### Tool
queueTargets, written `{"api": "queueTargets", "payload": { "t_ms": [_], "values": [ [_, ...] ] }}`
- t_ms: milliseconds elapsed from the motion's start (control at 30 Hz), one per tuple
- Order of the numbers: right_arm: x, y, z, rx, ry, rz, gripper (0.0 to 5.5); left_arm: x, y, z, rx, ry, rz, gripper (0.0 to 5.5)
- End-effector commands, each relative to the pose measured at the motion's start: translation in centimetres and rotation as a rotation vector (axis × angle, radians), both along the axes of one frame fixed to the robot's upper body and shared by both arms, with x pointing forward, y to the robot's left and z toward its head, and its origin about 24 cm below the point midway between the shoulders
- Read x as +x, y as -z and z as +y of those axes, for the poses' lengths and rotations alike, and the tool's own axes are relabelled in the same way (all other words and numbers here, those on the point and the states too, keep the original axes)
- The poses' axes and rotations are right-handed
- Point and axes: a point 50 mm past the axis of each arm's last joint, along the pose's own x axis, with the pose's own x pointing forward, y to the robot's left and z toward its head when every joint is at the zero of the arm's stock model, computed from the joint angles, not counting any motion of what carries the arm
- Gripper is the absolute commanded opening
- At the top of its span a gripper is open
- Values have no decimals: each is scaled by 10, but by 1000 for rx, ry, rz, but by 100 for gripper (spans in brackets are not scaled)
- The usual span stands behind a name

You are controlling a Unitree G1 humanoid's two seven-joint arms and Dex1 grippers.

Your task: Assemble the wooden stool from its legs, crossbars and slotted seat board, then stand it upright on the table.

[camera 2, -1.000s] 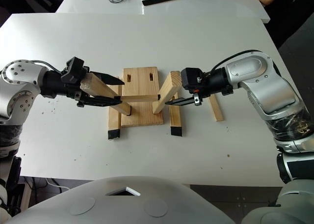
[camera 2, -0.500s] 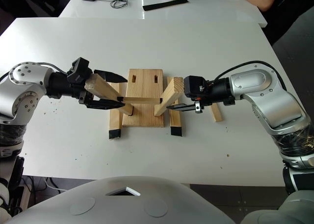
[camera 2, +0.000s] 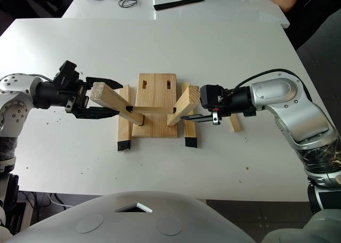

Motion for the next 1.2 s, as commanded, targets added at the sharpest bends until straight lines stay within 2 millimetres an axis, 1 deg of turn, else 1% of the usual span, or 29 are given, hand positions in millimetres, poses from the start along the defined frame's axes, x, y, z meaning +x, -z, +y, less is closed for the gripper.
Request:
{"api": "queueTargets", "payload": {
  "t_ms": [33, 167, 300, 333, 467, 500, 600, 667, 733, 767, 867, 967, 1000, 1033, 1100, 1167, 1200],
  "values": [
    [-4, 24, -12, -96, 85, 82, 204, 2, -9, 14, 1, -87, -27, 439],
    [2, 18, -16, -77, 143, 38, 204, 1, -7, 20, 4, -126, -30, 439],
    [4, 14, -19, -62, 171, 24, 204, -1, -2, 21, 15, -141, -26, 439],
    [5, 12, -19, -57, 176, 19, 233, -1, -2, 21, 15, -142, -27, 439],
    [6, 7, -17, -35, 172, 23, 300, -1, 0, 20, 19, -147, -30, 439],
    [6, 6, -16, -31, 169, 30, 309, -1, 1, 19, 21, -147, -31, 439],
    [3, 6, -16, -40, 147, 44, 309, 0, 2, 18, 27, -147, -36, 439],
    [2, 5, -23, -54, 175, 31, 309, -1, 2, 20, 29, -157, -39, 439],
    [1, 3, -36, -68, 243, -2, 309, -2, 0, 24, 26, -175, -44, 439],
    [0, 1, -43, -63, 290, -22, 309, -4, -3, 27, 18, -190, -48, 439],
    [-9, -3, -64, -15, 465, -82, 309, -4, -23, 43, -67, -279, -65, 439],
    [-19, -9, -75, 57, 628, -164, 309, -5, -42, 58, -127, -375, -98, 439],
    [-21, -14, -75, 107, 674, -189, 291, -4, -48, 61, -147, -410, -113, 439],
    [-21, -23, -74, 194, 732, -234, 287, -3, -57, 62, -189, -437, -128, 439],
    [-25, -41, -67, 370, 772, -288, 248, 0, -73, 60, -298, -465, -120, 406],
    [-28, -58, -50, 566, 748, -286, 218, -1, -81, 46, -344, -442, -123, 380],
    [-28, -65, -41, 653, 732, -279, 203, -1, -82, 37, -349, -425, -124, 380]
  ]
}}
